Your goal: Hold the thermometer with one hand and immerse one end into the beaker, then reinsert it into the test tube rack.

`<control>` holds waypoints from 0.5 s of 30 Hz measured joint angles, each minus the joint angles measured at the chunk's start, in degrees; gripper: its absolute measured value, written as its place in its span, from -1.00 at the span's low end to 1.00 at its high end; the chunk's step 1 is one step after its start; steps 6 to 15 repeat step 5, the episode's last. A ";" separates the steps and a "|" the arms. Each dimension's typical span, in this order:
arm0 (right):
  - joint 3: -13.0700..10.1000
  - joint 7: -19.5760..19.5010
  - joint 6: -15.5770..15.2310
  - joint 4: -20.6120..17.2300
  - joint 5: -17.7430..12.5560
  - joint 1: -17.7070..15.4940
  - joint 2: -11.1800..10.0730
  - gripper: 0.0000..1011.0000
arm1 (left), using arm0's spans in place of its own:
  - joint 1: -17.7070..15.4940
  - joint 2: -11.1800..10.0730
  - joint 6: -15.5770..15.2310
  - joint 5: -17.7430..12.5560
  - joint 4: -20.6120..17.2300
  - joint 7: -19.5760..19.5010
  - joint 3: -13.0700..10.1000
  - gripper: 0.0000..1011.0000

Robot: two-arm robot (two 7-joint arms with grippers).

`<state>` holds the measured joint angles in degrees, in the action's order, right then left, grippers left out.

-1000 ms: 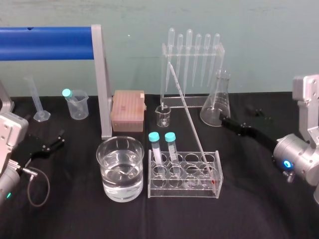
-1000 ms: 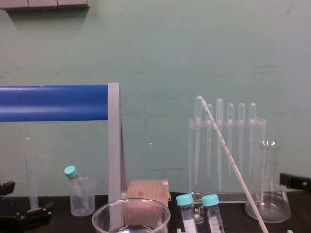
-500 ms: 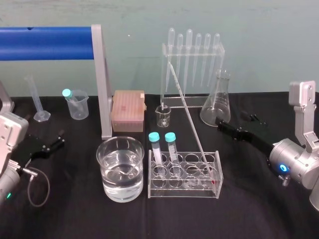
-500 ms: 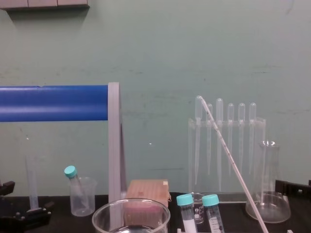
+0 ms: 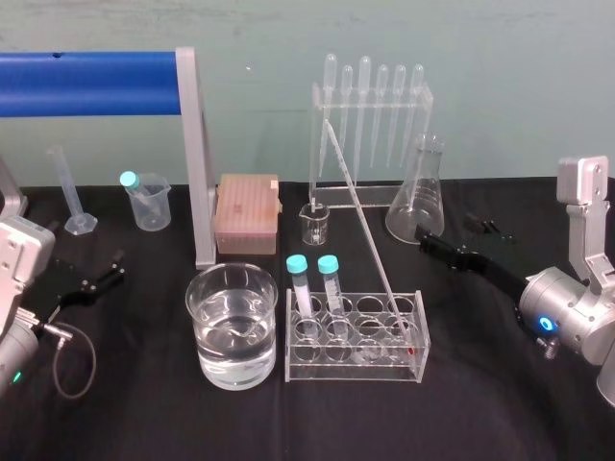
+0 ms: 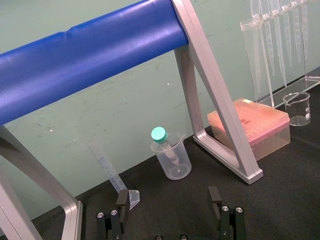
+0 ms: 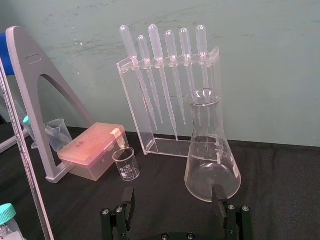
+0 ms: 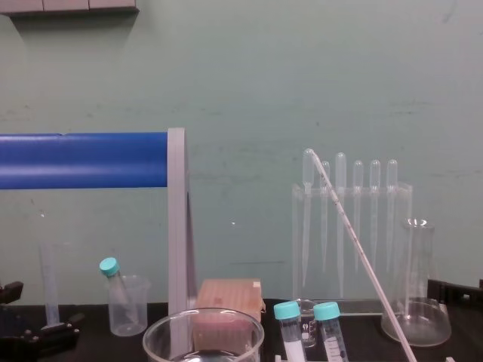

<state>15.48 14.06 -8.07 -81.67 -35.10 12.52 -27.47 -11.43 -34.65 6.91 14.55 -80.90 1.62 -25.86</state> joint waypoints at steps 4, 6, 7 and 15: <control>0.02 0.00 0.02 0.00 -0.01 0.00 -0.02 0.98 | 0.00 0.00 0.00 0.00 0.00 0.00 0.00 0.99; 0.02 0.00 0.02 0.00 -0.01 0.00 -0.03 0.98 | 0.00 0.00 0.00 0.00 0.00 0.00 0.00 0.99; 0.02 0.00 0.02 0.00 -0.01 0.00 -0.03 0.98 | 0.00 0.00 0.00 0.00 0.00 0.00 0.00 0.99; 0.02 0.00 0.02 0.00 -0.01 0.00 -0.03 0.98 | 0.00 0.00 0.00 0.00 0.00 0.00 0.00 0.99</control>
